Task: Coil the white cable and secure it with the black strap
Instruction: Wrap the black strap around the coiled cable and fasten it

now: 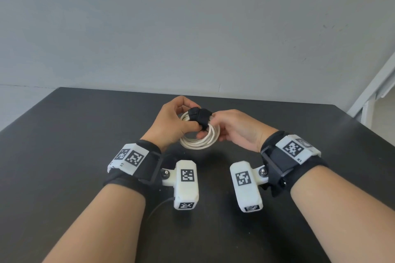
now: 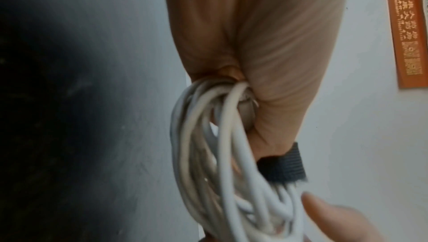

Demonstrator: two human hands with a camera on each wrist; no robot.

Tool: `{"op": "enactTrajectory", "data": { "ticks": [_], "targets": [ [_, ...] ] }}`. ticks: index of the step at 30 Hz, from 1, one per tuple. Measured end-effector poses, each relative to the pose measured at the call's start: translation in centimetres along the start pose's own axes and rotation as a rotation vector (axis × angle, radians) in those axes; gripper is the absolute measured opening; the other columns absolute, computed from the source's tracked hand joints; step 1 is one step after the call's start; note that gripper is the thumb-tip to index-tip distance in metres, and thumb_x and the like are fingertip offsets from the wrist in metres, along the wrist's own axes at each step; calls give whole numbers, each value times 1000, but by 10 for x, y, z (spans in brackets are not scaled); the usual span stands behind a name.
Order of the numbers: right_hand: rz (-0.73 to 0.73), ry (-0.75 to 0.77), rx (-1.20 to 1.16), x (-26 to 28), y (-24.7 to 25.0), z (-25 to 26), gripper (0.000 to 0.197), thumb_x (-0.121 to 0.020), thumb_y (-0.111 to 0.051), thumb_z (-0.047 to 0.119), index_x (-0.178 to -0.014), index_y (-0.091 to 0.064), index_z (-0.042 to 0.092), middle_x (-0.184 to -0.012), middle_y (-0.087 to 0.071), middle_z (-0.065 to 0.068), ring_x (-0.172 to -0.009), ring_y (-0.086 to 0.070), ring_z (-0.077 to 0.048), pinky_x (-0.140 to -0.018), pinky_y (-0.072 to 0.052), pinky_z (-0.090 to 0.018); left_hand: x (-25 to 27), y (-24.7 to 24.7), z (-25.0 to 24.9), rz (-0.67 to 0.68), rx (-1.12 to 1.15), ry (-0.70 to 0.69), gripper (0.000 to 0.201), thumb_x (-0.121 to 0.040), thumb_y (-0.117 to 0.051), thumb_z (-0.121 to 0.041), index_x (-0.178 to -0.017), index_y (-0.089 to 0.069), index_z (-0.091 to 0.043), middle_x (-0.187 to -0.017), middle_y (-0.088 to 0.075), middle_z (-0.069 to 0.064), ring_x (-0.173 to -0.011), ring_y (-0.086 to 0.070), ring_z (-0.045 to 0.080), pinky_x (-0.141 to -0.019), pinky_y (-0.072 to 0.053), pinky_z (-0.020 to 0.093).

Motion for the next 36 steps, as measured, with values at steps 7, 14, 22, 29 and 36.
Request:
{"op": "enactTrajectory", "data": {
  "ticks": [7,14,22,29,36],
  "targets": [
    [116,-180,-191,2,5,-3,12,-86,-58,11,-87,-70,6,-71,-73,-6,-69,-59,-13,-56,-36,-20,1,-4,-7,107,46,-53,38,-60,-79,8,-86,-65,-15,-96,-71,17,-83,-66,20,-81,-54,35],
    [202,-249,-399,2,7,-12,14,-69,-65,2,-82,-72,5,-74,-68,-6,-65,-65,-13,-63,-58,-24,2,-5,-12,204,88,-74,41,-56,-79,17,-86,-65,-8,-88,-73,4,-83,-69,16,-75,-53,24],
    [38,-210,-260,-5,5,-4,20,-79,-56,-12,-87,-62,6,-79,-60,-9,-74,-57,-19,-69,-53,-29,1,-1,-3,244,138,-37,40,-59,-77,17,-86,-64,-10,-90,-72,6,-85,-67,20,-79,-55,32],
    [-41,-205,-197,-9,-1,-5,25,-83,-48,-18,-78,-59,4,-75,-59,-12,-73,-59,-24,-74,-54,-37,3,0,-1,316,233,-30,41,-56,-76,13,-86,-65,-12,-91,-71,7,-85,-68,21,-79,-56,31],
    [-88,-249,-346,-11,5,-14,45,-80,-49,-19,-120,-52,2,-110,-55,-24,-98,-56,-34,-94,-48,-47,3,-4,-6,352,280,-55,42,-55,-73,15,-87,-65,-12,-86,-72,2,-78,-68,16,-71,-56,26]
  ]
}}
Point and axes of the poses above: each hand's wrist, its own x-axis away from the middle knuckle, its own y-axis out of the back of the hand, z = x × y, the point moved 2 cm from there along -x, towards the middle knuckle
